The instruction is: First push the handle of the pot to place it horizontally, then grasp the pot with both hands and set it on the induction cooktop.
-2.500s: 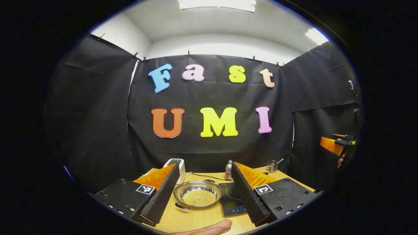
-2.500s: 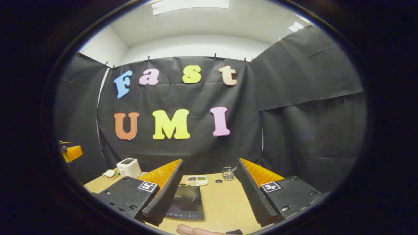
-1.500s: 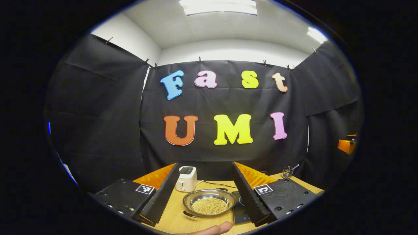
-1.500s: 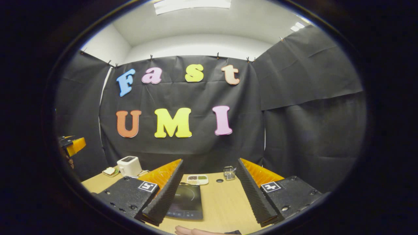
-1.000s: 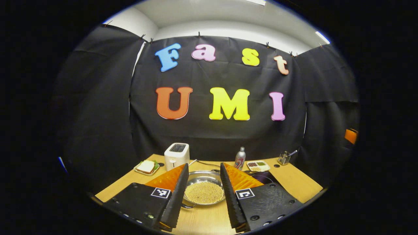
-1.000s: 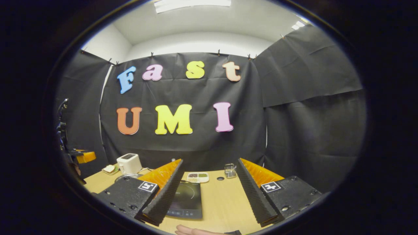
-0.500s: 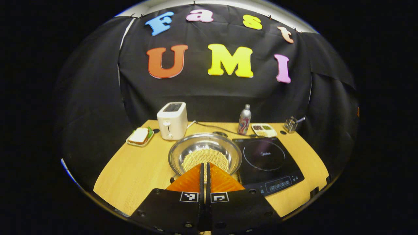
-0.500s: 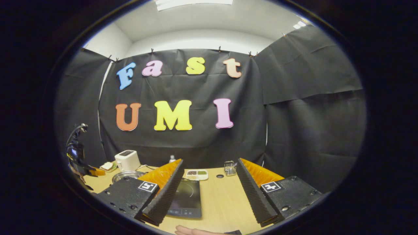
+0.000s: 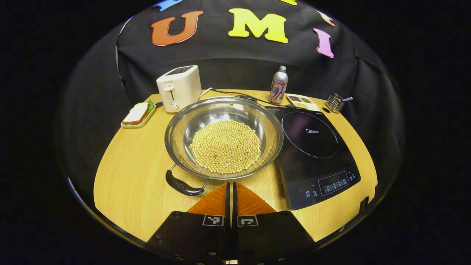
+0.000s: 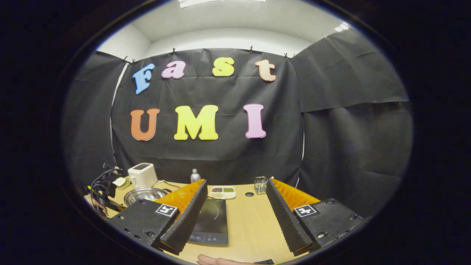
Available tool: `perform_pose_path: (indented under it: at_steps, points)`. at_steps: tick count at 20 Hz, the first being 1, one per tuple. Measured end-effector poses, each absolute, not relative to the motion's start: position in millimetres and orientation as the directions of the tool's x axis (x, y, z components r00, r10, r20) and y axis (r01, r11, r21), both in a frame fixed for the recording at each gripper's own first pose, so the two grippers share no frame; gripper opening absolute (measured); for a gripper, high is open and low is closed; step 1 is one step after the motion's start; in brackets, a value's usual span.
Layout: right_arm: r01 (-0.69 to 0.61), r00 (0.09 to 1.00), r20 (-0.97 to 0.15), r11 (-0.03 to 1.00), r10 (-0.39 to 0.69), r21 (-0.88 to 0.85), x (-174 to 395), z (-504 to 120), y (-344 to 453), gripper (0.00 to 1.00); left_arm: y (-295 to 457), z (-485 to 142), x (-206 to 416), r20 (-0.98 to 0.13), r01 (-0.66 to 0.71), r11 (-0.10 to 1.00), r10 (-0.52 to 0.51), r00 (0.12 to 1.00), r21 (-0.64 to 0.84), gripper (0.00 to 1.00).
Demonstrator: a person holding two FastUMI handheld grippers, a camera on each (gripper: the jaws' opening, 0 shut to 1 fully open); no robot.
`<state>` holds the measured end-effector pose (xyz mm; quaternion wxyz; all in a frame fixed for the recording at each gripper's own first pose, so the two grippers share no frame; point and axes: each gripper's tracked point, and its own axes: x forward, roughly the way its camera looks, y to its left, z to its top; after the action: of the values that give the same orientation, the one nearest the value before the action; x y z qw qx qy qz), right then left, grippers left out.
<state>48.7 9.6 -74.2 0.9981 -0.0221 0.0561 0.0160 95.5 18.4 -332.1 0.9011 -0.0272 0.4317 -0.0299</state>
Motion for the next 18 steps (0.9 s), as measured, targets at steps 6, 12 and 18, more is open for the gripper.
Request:
perform_pose_path:
  at_steps: [6, 12, 18]
  points:
    - [-0.027, 0.990, -0.140, 0.998, 0.020, -0.050, 70.2, -81.4, 7.9, 1.00, 42.4, -358.2, 94.4, -0.822, -0.034, 0.997, -0.035, 0.568, -0.065, 0.00]
    - [-0.038, 0.988, -0.148, 0.998, 0.031, -0.049, 94.5, -81.0, 17.9, 1.00, 69.1, -359.2, 98.1, -0.812, -0.089, 0.991, -0.026, 0.583, -0.095, 0.00]
    - [-0.062, 0.984, -0.168, 0.997, 0.055, -0.037, 114.2, -94.2, 32.7, 1.00, 100.2, -361.0, 113.7, -0.821, -0.136, 0.984, -0.017, 0.570, -0.115, 0.00]
